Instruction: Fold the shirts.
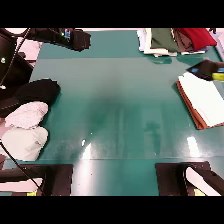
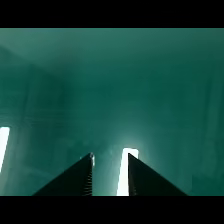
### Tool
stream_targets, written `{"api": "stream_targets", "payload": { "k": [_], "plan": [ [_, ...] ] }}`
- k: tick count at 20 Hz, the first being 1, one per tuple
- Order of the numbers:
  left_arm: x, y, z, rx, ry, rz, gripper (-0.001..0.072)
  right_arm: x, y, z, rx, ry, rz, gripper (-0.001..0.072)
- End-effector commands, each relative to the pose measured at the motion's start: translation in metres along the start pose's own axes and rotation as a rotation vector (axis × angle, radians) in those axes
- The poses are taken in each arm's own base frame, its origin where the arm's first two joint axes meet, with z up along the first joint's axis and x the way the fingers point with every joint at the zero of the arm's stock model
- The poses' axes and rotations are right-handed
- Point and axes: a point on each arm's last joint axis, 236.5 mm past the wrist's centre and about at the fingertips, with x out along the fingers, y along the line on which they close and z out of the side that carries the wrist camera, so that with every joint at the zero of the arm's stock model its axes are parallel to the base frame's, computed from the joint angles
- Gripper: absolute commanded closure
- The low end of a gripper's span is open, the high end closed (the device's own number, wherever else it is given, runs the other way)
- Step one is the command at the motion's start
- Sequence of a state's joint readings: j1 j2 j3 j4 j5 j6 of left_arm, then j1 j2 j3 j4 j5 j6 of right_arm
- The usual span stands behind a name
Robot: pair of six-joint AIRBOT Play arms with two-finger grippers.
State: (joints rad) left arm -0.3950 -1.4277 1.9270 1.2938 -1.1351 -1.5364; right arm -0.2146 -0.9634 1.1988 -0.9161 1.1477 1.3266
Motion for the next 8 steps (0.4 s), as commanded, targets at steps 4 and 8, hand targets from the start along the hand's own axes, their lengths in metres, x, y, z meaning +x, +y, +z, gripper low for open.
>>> {"api": "stream_targets", "payload": {
  "k": [4, 8],
  "plan": [
    [0.0, 0.0, 0.002, 0.0, -0.007, 0.0, 0.0688, 0.029, 0.078, -0.027, -0.232, 0.06, 0.092, 0.0693],
    [0.0, 0.001, 0.011, 0.0, -0.045, 0.002, 0.0687, 0.029, 0.079, -0.027, -0.232, 0.06, 0.095, 0.0693]
  ]
}}
